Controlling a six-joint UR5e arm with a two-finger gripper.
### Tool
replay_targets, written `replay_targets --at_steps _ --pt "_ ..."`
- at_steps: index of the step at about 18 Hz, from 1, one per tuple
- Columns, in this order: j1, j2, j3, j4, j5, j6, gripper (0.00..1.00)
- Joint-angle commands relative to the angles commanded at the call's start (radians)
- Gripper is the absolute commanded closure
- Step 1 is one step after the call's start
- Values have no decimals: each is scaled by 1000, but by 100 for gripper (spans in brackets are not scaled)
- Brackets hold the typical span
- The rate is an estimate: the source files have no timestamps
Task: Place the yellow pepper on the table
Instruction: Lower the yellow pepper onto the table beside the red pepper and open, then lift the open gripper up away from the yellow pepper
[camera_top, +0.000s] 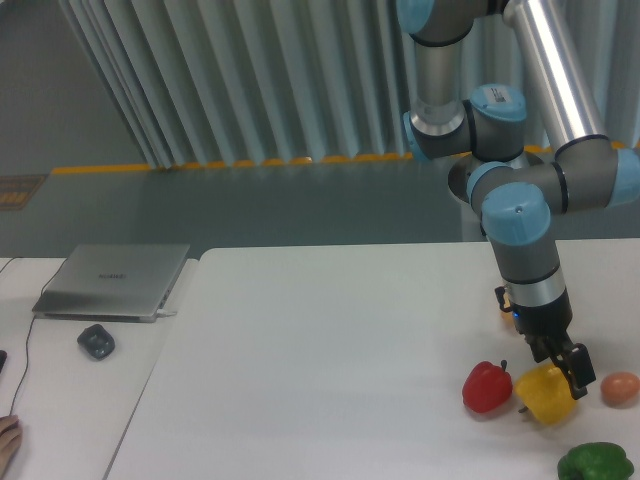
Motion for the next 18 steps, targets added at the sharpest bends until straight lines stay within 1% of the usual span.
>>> replay_targets --at_steps 3,5,6,7,8,9,10,12,15,16,18 --pt "9 17 18 -2 -21 -2 0" --pt "24 37 32 -27 -41 0 0" --pt "43 46 38 -67 -45 8 0" --pt "61 51 57 -119 -49 29 0" --pt "84 51 98 -203 -70 87 0" --pt "107 51 127 -265 -92 138 0" --pt "141 51 168 -337 -127 216 0" --pt "184 48 198 -383 -159 291 0" --pt "239 45 219 -440 -167 443 0" --pt "264 43 219 -454 -167 504 0" --pt "285 45 219 -469 -167 554 0"
